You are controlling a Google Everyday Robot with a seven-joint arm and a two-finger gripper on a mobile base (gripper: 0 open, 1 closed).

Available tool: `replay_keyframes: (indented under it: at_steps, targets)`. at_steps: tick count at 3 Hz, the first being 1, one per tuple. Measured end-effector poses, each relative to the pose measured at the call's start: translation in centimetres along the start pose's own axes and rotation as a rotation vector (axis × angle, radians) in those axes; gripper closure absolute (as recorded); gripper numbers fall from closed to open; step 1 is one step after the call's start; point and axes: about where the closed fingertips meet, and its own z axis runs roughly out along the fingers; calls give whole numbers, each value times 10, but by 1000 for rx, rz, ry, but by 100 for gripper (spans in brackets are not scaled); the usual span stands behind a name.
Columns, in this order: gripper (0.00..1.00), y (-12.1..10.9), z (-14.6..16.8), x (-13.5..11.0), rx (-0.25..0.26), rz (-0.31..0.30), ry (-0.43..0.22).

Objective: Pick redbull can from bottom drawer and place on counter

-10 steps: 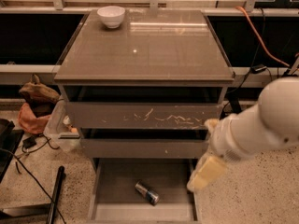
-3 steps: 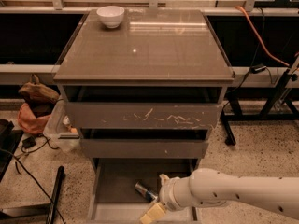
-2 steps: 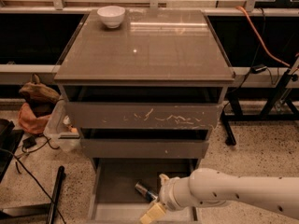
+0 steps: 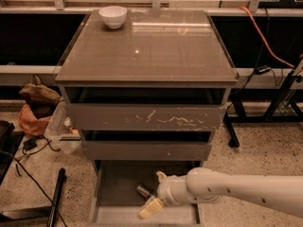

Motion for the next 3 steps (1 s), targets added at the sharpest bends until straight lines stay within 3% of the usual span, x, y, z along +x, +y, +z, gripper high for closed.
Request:
replay_keyframes:
  at_steps: [1,2,3]
  targets:
    - [0,-43,48,17,35,2,-58]
    - [0,-80,102,45,57,62,-104]
    - [0,-80,102,45,57,62,-104]
